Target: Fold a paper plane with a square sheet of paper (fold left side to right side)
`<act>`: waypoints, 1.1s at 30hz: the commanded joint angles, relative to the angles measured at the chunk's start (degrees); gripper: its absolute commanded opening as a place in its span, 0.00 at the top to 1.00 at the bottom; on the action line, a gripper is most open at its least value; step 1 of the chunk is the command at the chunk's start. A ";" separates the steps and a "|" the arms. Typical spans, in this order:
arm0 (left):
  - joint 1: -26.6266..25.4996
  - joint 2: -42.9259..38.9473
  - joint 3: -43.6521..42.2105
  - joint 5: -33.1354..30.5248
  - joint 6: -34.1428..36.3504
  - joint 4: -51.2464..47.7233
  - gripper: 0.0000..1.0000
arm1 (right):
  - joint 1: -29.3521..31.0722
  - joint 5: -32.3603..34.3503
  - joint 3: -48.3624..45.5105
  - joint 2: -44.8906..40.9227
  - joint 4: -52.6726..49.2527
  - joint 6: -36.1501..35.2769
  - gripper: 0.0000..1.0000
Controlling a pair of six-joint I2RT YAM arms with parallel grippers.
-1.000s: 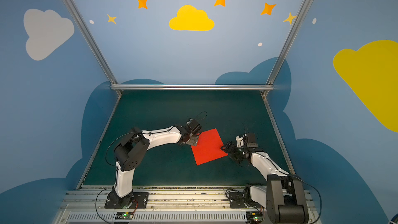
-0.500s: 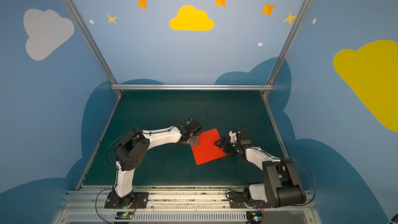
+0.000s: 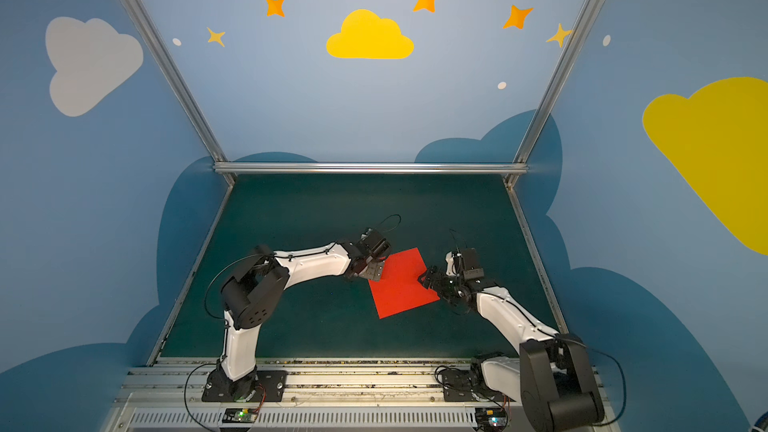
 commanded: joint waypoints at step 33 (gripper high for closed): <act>0.24 3.38 -0.67 1.61 1.45 0.68 0.00 | -0.62 -2.84 -1.21 9.39 7.45 1.41 0.21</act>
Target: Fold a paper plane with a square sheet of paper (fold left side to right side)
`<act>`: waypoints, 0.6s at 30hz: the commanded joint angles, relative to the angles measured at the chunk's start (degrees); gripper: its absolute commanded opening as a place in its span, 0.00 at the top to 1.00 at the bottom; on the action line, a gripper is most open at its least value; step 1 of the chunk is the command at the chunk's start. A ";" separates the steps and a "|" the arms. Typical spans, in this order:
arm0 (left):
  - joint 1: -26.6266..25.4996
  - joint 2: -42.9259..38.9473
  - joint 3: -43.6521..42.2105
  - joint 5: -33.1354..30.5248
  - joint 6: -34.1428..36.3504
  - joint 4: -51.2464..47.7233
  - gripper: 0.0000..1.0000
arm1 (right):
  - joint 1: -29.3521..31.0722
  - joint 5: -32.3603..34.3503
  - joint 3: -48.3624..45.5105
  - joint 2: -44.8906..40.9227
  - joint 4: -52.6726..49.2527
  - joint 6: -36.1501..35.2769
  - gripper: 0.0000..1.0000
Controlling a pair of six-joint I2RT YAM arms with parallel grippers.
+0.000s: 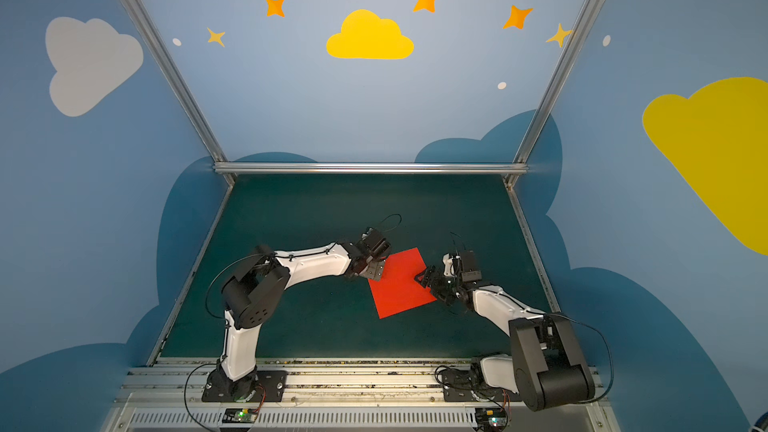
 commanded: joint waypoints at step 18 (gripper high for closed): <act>0.14 3.56 -0.49 2.56 1.05 -0.33 0.00 | -4.42 14.83 0.57 -8.34 -22.01 -2.44 0.17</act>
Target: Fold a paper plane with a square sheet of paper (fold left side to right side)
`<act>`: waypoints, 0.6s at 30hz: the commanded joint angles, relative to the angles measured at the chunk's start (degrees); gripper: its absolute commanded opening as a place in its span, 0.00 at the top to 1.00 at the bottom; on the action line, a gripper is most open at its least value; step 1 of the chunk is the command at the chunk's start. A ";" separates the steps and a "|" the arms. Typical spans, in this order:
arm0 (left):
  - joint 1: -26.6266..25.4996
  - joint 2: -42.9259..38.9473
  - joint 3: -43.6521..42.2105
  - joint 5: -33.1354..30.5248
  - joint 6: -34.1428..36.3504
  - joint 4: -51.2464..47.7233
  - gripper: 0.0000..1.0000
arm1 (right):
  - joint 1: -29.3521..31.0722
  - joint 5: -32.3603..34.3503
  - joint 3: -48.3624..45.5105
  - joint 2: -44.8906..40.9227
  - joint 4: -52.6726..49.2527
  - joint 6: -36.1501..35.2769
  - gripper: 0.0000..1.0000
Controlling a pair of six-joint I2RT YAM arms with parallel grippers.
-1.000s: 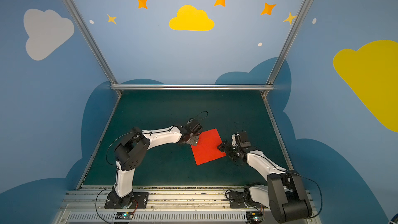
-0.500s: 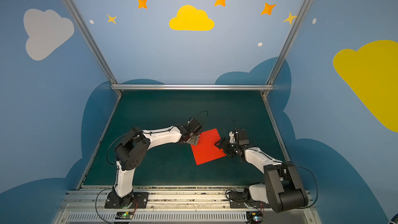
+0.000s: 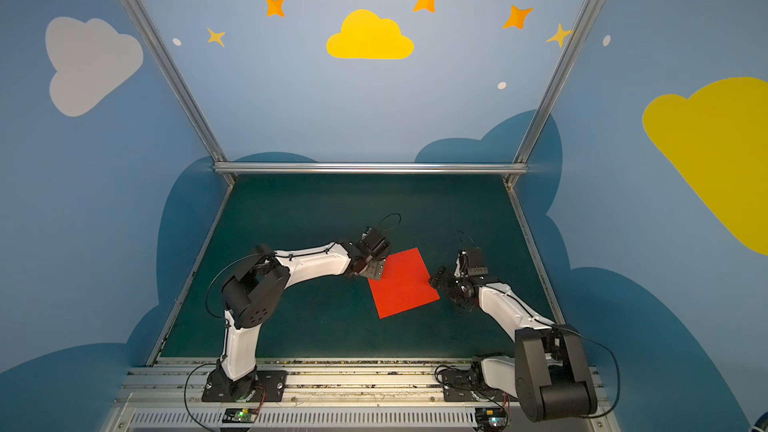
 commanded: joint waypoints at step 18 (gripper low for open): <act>0.10 3.15 -0.39 1.77 -0.14 -1.03 0.00 | 3.53 -6.80 -9.58 -9.04 0.67 7.54 0.17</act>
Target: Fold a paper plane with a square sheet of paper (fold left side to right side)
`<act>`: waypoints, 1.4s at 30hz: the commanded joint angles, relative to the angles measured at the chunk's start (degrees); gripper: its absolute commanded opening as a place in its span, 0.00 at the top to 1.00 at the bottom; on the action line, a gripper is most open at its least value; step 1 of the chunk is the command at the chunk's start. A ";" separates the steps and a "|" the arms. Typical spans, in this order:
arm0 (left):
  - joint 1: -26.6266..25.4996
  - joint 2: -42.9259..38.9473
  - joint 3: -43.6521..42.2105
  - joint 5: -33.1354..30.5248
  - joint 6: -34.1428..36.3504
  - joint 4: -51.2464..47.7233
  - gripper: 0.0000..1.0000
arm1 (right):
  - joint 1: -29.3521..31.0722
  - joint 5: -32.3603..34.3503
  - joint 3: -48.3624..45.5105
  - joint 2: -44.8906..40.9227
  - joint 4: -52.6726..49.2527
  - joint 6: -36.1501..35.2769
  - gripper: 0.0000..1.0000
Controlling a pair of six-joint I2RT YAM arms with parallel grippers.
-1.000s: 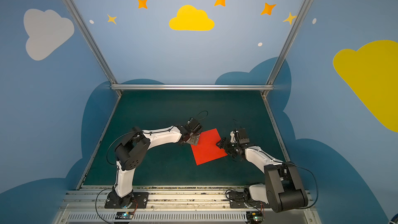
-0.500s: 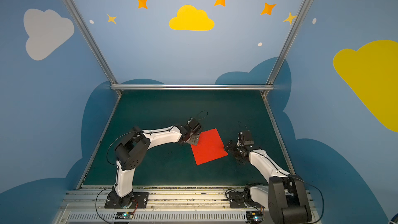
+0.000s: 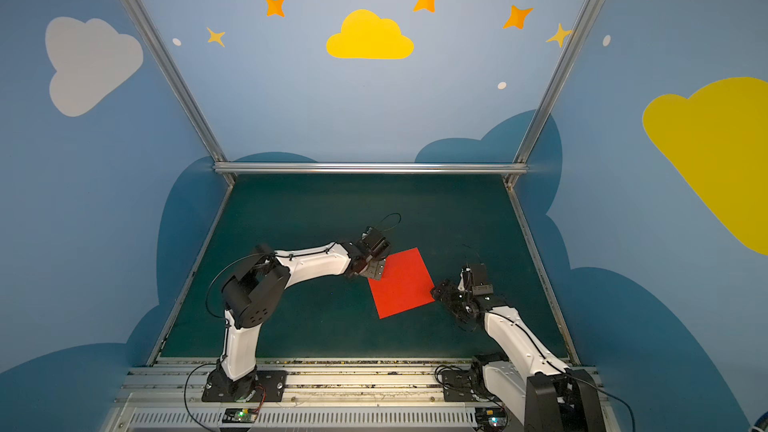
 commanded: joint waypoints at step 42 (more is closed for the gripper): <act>0.00 3.19 -1.09 1.99 0.58 0.11 0.00 | -0.05 5.71 -4.39 4.17 7.04 8.23 0.51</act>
